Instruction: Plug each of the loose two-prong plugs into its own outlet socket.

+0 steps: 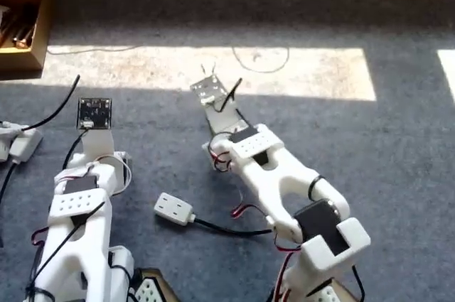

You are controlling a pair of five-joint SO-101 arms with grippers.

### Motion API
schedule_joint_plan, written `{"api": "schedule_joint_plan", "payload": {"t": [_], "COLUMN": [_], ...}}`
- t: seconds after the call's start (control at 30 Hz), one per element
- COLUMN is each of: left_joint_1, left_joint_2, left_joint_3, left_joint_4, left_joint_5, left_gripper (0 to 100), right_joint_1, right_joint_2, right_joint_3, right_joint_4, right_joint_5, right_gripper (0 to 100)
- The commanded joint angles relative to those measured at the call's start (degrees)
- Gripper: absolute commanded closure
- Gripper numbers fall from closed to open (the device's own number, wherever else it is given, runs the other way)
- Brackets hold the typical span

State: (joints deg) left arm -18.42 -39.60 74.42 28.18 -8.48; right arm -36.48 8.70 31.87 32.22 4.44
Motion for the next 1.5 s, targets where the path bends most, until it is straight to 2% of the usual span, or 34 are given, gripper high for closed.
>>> {"api": "schedule_joint_plan", "payload": {"t": [0.0, 0.13, 0.27, 0.5, 0.57, 0.63, 0.8, 0.9, 0.97, 1.07, 1.23, 1.3, 1.4, 1.47], "left_joint_1": [0.75, 0.92, 0.92, 0.92, 0.92, 0.92, 0.92, 0.92, 0.92, 0.92, 0.92, 0.75, 0.92, 0.92], "left_joint_2": [-0.22, -0.13, -0.13, -0.13, -0.13, -0.13, -0.13, -0.13, -0.13, -0.13, -0.13, -0.22, -0.13, -0.13], "left_joint_3": [-0.22, -0.22, -0.22, -0.22, -0.13, -0.13, -0.13, -0.13, -0.13, -0.13, -0.04, 0.40, 0.40, 0.40], "left_joint_4": [-0.88, -0.88, -1.14, -1.14, -1.14, -1.14, -1.05, -1.05, -1.14, -1.05, -0.88, -0.88, -1.05, -1.14], "left_joint_5": [-0.53, -0.53, -0.53, -0.53, -0.53, -0.53, -0.53, -0.53, -0.53, -0.53, -0.53, -0.53, -0.53, -0.53], "left_gripper": [84, 84, 84, 84, 84, 84, 84, 84, 84, 84, 84, 84, 84, 84], "right_joint_1": [-0.13, 0.31, 3.38, 7.25, 12.53, 22.11, 48.04, 57.98, 60.44, 60.26, 56.66, 57.63, 63.34, 65.89], "right_joint_2": [0.13, -1.10, -9.36, -29.32, -34.86, -39.08, -42.86, -42.95, -42.95, -43.56, -43.65, -43.65, -44.09, -45.32], "right_joint_3": [-1.80, -1.80, -2.42, -6.46, -6.55, -6.11, 4.00, 12.35, 17.27, 23.16, 25.01, 25.01, 24.04, 21.58], "right_joint_4": [-0.04, 2.59, 14.29, 49.80, 57.45, 61.58, 59.38, 51.56, 45.67, 40.31, 42.33, 45.67, 46.99, 46.99], "right_joint_5": [0.70, 0.70, 1.67, 25.67, 32.62, 41.49, 64.35, 71.91, 72.88, 73.05, 72.97, 75.52, 85.63, 86.95], "right_gripper": [98.8, 99.4, 99.4, 99.4, 99.4, 99.4, 99.4, 99.4, 99.4, 99.4, 98.2, 92.8, 76.9, 66.6]}}
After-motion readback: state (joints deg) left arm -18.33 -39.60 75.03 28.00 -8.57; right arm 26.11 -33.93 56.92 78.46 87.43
